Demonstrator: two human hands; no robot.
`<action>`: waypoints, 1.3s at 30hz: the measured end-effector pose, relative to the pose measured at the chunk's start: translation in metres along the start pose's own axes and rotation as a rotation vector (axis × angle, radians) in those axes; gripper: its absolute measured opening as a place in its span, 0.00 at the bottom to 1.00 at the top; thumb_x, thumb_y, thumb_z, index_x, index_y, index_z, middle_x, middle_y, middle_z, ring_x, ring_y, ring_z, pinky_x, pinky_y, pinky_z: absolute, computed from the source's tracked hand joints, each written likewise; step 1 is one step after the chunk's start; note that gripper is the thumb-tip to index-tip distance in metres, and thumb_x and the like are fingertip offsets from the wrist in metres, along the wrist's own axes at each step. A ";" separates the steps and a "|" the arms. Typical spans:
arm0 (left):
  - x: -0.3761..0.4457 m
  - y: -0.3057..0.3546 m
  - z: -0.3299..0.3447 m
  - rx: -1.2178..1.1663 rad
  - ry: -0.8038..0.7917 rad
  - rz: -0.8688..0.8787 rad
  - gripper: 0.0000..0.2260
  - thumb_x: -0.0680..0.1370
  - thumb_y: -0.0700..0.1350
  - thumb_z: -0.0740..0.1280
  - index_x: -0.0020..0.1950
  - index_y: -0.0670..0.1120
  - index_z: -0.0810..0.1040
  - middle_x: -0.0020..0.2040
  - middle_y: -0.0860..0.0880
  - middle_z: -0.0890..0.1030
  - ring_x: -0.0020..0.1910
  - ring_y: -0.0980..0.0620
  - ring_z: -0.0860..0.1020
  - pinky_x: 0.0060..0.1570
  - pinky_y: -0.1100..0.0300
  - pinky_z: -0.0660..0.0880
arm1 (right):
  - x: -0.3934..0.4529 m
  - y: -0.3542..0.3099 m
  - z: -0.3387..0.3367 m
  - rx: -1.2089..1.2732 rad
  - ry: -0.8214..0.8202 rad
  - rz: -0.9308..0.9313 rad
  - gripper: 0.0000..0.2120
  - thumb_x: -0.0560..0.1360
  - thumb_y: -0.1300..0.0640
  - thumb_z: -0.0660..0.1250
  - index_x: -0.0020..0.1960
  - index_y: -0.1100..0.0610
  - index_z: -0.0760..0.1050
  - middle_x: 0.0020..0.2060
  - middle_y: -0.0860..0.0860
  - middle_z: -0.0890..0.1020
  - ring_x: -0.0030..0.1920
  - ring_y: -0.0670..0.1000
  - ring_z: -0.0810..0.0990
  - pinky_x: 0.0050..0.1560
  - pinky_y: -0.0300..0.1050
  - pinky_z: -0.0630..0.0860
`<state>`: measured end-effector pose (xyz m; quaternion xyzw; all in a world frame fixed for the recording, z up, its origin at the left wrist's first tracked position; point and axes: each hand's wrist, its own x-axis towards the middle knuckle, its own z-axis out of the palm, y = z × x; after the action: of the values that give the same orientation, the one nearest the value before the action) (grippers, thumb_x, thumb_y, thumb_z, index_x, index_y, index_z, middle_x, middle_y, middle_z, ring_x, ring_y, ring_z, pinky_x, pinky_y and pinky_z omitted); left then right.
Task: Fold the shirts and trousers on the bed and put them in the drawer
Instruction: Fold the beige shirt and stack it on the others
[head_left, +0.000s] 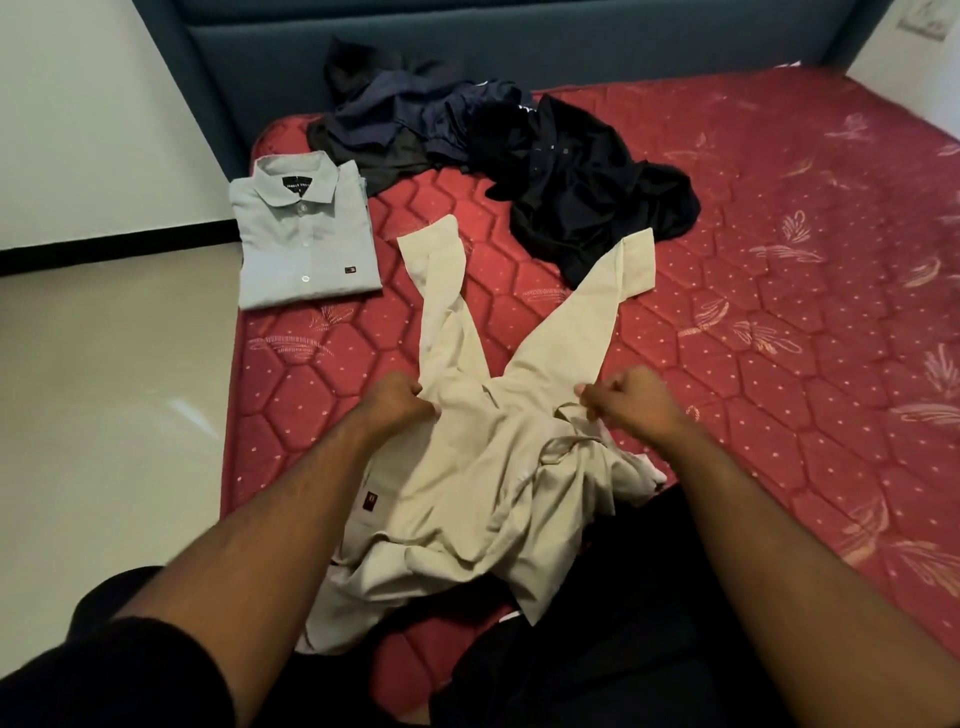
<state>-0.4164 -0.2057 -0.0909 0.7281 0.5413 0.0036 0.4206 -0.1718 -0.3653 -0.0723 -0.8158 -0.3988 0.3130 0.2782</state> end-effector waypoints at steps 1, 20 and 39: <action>0.002 0.002 0.000 -0.073 0.004 0.002 0.05 0.74 0.43 0.70 0.44 0.41 0.81 0.39 0.46 0.81 0.35 0.49 0.78 0.35 0.60 0.73 | 0.009 0.000 0.005 -0.069 0.059 -0.036 0.12 0.74 0.53 0.71 0.47 0.63 0.83 0.34 0.54 0.80 0.29 0.47 0.75 0.31 0.39 0.68; -0.007 0.147 -0.251 -0.013 1.423 1.045 0.13 0.72 0.41 0.74 0.38 0.45 0.69 0.34 0.43 0.71 0.35 0.44 0.69 0.38 0.53 0.62 | 0.086 -0.193 -0.180 -0.298 0.997 -0.960 0.17 0.73 0.60 0.64 0.61 0.60 0.76 0.45 0.59 0.78 0.46 0.58 0.76 0.46 0.51 0.71; 0.061 -0.050 -0.039 0.542 0.018 0.357 0.24 0.70 0.37 0.70 0.66 0.42 0.75 0.62 0.41 0.74 0.63 0.41 0.73 0.62 0.54 0.68 | 0.071 0.005 0.041 -0.422 -0.114 -0.071 0.18 0.74 0.58 0.66 0.64 0.55 0.77 0.64 0.53 0.77 0.64 0.53 0.75 0.63 0.43 0.70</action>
<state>-0.4477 -0.1307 -0.1243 0.8969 0.3900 -0.0606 0.1993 -0.1649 -0.3013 -0.1224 -0.8223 -0.4992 0.2583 0.0889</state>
